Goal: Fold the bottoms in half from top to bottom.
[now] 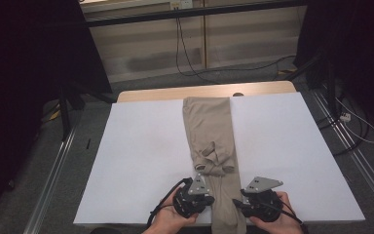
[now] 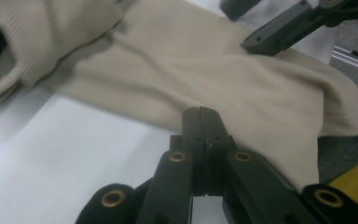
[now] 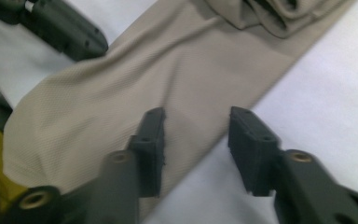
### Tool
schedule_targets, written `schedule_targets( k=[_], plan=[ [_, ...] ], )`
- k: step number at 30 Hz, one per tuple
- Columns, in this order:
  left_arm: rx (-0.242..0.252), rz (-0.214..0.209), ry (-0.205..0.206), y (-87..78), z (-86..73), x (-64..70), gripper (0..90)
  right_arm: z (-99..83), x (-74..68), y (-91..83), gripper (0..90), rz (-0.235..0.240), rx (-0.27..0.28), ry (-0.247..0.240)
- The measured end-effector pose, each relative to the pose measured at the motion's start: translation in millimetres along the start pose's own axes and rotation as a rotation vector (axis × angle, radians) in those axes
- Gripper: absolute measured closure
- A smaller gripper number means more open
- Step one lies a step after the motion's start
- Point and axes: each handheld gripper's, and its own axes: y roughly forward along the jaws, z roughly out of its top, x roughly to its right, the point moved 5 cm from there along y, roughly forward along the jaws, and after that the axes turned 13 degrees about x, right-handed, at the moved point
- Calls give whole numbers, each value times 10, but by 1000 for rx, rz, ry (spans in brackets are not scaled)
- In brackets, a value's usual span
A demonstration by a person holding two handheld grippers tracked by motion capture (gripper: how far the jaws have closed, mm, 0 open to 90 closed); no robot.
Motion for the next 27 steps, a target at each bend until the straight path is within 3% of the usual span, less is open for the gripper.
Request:
schedule_targets(
  k=[1,2,3,4,7,9,11,13,14,15,17,20,21,22,24,26,27],
  plan=[
    [8,3,-11,-32,3,-10,900,3,-4,3,706,2,-1,7],
    [-7,11,-6,-69,1,-31,900,7,5,6,829,9,1,9],
    [5,6,-28,-100,-3,-46,900,7,10,4,900,32,-1,31],
    [0,6,-43,-143,-14,-69,900,4,28,2,900,43,-1,62],
    [-1,-1,-68,-221,-49,-101,900,10,35,-13,900,43,-13,65],
    [-14,17,-65,-259,-70,-109,900,10,35,-36,900,49,-15,76],
    [-18,41,-55,-278,-87,-129,900,0,71,-85,900,23,-18,81],
    [-3,46,-68,-279,-81,-151,900,-13,99,-125,900,26,-8,106],
    [12,27,-70,-274,-66,-134,900,-21,106,-137,900,22,-9,91],
    [23,5,-66,-266,-52,-106,895,-24,102,-139,888,27,-4,77],
    [32,-34,-58,-228,-42,-29,800,-5,77,-143,766,37,17,91],
    [29,-78,-6,-129,-53,124,718,35,7,-146,748,58,38,68],
    [30,-85,16,-87,-54,157,657,42,-7,-136,733,59,40,61],
    [11,-70,67,-37,-54,177,586,42,-13,-125,703,64,42,54],
    [12,-70,97,45,-54,209,520,22,-5,-86,661,50,32,38],
    [8,-53,113,64,-47,233,547,-13,-4,-53,647,42,7,44],
    [-6,-74,91,46,-42,254,732,-25,-15,-44,668,39,5,38]
  ],
)
